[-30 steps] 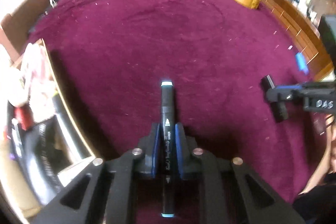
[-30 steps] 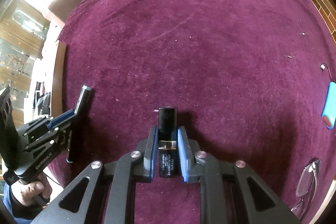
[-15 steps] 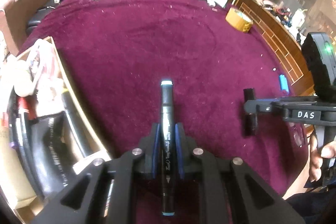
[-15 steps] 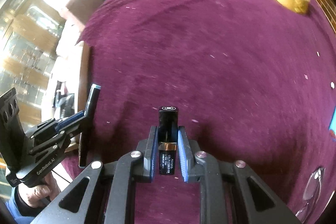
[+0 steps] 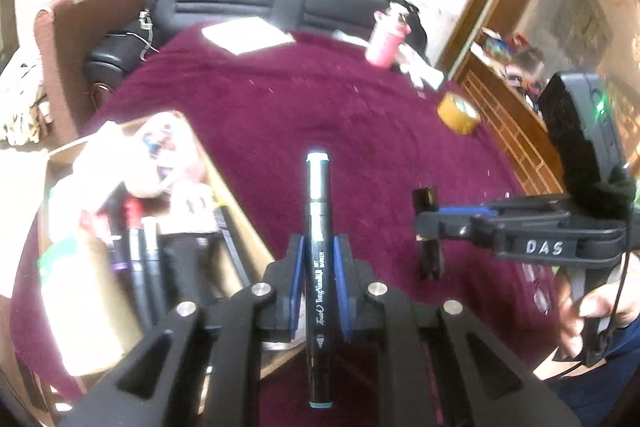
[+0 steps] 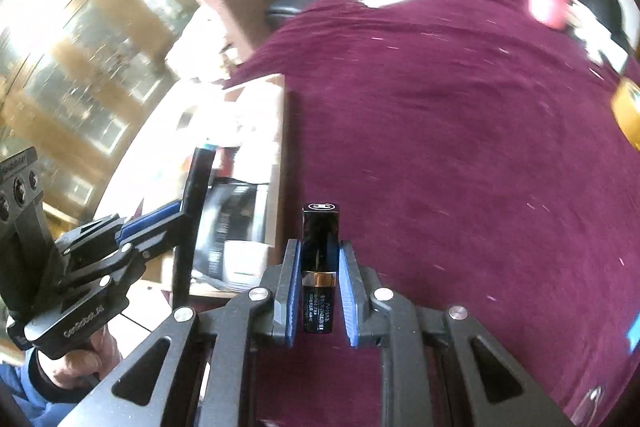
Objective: Organize objects
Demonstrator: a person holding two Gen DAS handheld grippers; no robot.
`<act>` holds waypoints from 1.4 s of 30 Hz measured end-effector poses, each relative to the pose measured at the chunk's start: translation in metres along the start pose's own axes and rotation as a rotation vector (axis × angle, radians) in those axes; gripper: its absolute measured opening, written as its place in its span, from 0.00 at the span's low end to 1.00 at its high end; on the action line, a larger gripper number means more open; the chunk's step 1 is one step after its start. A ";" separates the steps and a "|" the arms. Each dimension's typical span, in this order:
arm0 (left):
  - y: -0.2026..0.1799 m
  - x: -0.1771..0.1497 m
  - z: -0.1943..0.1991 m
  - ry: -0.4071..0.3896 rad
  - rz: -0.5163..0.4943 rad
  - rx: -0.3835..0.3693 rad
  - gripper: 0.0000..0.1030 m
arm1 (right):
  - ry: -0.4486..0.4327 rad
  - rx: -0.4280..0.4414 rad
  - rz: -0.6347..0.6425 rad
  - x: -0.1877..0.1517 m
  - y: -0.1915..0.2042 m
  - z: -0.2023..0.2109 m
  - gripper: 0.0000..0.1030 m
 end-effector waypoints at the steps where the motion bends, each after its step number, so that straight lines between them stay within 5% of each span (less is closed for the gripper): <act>1: 0.006 0.002 0.006 -0.010 0.009 0.011 0.14 | 0.004 0.015 0.012 0.003 0.009 -0.003 0.20; 6: 0.054 -0.001 0.026 -0.035 0.084 0.104 0.14 | 0.039 0.075 0.075 0.015 0.053 -0.032 0.20; 11: 0.097 -0.022 0.023 0.021 0.154 0.175 0.14 | 0.083 0.103 0.113 0.022 0.088 -0.076 0.20; 22: 0.125 -0.032 0.003 0.055 0.156 0.180 0.14 | 0.132 0.075 0.141 0.034 0.115 -0.142 0.22; 25: 0.128 -0.030 0.006 0.034 0.174 0.155 0.25 | 0.112 0.091 0.131 0.042 0.117 -0.137 0.38; 27: 0.129 -0.029 0.010 0.019 0.198 0.120 0.27 | 0.049 0.111 0.097 0.056 0.111 -0.124 0.60; 30: 0.129 -0.023 0.024 -0.038 0.214 0.087 0.38 | -0.039 0.103 0.051 0.073 0.096 -0.109 0.61; 33: 0.132 -0.012 0.042 -0.120 0.228 0.058 0.39 | -0.120 0.001 -0.011 0.082 0.063 -0.105 0.61; 38: 0.173 -0.004 0.079 -0.318 0.260 0.254 0.50 | -0.149 -0.147 -0.134 0.071 0.010 -0.116 0.61; 42: 0.224 -0.017 0.085 -0.344 0.379 0.421 0.51 | -0.180 -0.210 -0.129 0.062 0.002 -0.122 0.61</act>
Point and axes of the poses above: each gripper's, at about its wrist camera, not at the fingertips, and z roughly against the way its jaws point, y to its left, x to its top, the point moved 7 cm from there along -z, roughly the way its jaws point, and after that the axes turned 10 degrees about -y, right-handed, at the moved point
